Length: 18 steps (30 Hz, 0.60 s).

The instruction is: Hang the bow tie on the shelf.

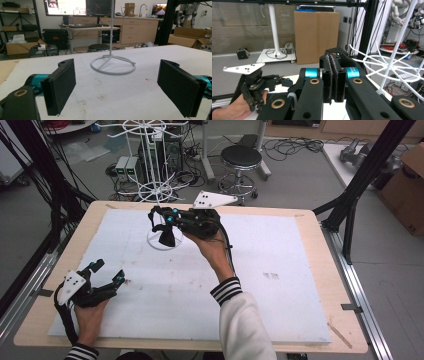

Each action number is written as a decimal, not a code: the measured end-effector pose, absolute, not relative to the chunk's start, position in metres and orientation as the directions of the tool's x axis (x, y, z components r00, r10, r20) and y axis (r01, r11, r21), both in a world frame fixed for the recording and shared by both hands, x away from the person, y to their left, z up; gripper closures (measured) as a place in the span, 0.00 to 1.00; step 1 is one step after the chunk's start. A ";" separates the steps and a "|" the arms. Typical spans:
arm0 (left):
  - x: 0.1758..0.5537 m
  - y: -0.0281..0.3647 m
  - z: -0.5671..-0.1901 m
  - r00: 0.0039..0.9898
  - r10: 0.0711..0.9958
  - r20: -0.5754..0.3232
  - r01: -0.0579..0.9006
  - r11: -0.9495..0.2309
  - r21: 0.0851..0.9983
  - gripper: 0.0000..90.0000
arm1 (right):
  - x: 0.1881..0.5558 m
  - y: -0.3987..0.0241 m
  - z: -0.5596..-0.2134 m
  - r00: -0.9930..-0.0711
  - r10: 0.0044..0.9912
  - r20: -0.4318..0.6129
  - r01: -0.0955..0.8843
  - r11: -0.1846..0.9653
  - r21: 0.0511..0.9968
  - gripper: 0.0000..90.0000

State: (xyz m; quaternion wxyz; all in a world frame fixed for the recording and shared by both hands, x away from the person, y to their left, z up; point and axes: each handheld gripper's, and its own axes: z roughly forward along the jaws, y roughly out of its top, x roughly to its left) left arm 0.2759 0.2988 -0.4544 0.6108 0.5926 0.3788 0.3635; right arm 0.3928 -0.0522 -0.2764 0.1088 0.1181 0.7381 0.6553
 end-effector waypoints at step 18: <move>0.276 0.299 -0.454 0.451 0.892 -0.042 0.010 0.042 0.999 0.17 | 0.426 -0.043 -0.297 -0.911 0.412 0.031 0.097 0.139 0.986 0.98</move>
